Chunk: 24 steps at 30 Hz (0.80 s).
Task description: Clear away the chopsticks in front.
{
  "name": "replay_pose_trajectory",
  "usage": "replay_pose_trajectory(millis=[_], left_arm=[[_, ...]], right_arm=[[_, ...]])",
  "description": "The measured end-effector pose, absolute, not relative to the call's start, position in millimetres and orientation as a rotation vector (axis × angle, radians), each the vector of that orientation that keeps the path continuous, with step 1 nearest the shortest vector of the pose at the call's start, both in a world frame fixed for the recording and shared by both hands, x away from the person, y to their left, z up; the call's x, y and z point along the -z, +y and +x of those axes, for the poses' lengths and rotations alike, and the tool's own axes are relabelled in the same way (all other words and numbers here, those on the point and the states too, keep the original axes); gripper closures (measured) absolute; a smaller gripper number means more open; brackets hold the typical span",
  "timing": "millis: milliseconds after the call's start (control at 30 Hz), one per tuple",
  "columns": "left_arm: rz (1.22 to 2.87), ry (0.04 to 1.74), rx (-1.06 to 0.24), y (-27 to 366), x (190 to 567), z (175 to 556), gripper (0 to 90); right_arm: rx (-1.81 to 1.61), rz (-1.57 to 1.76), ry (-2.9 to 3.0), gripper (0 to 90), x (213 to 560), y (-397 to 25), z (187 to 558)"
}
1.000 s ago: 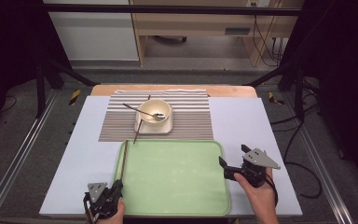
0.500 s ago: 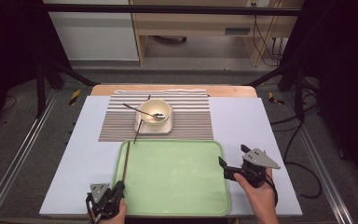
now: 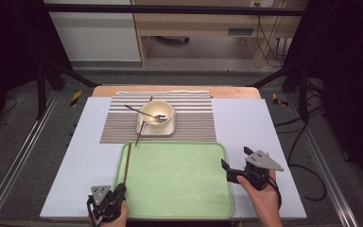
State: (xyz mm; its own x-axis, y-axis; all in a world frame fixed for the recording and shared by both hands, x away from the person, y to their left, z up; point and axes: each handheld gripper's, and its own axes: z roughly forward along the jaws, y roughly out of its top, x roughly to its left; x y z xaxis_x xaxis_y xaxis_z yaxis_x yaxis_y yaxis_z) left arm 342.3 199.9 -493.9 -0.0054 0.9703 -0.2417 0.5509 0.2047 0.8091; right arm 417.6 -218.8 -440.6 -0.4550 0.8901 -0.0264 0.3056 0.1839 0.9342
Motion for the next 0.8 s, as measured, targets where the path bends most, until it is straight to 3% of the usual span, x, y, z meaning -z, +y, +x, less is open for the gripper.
replay_pose_trajectory(millis=[567,800], left_arm=[[1.450,1.632,-0.704,198,485,343,78.6],[1.480,1.561,-0.742,201,470,359,65.5]], right_arm=[[-1.273,1.122,1.880,7.3,441,-218,418],[-1.261,1.126,1.877,7.2,442,-220,420]])
